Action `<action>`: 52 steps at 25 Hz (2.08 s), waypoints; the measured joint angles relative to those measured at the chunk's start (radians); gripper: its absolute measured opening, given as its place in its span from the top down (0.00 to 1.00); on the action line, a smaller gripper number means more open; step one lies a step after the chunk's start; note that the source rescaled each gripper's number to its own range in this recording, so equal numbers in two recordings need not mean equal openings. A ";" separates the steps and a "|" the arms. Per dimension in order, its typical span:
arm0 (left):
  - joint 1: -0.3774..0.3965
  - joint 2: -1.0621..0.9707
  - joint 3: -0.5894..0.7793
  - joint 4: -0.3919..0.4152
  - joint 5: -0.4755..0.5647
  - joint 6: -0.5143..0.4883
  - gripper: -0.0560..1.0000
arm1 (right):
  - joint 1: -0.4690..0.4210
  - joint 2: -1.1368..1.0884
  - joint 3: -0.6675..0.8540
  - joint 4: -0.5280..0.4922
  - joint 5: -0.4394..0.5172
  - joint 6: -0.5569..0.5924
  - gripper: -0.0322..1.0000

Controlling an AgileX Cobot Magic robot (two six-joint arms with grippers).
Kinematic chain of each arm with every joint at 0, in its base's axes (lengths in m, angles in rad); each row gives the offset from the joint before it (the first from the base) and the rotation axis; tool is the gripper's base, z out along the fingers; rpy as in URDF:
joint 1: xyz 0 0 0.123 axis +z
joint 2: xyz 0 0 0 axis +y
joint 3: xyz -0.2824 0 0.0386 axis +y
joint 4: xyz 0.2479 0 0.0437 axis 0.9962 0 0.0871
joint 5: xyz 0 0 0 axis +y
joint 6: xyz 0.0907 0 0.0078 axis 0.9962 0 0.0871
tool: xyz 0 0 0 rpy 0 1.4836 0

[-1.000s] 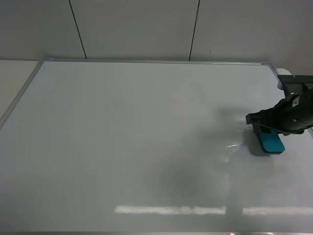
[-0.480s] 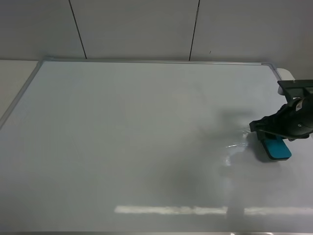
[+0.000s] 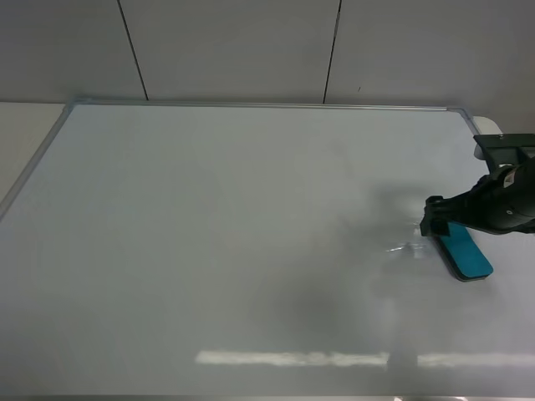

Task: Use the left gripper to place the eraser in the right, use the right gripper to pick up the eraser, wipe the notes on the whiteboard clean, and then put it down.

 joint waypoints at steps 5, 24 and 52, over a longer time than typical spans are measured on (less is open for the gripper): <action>0.000 0.000 0.000 0.000 0.000 0.000 0.00 | 0.000 0.000 0.000 0.004 -0.005 0.000 0.01; 0.000 0.000 0.000 0.000 0.000 0.000 0.00 | 0.018 -1.002 0.001 0.005 0.121 -0.009 0.00; 0.000 0.000 0.000 0.000 0.000 0.000 0.00 | 0.006 -1.571 0.053 0.031 0.877 -0.026 0.00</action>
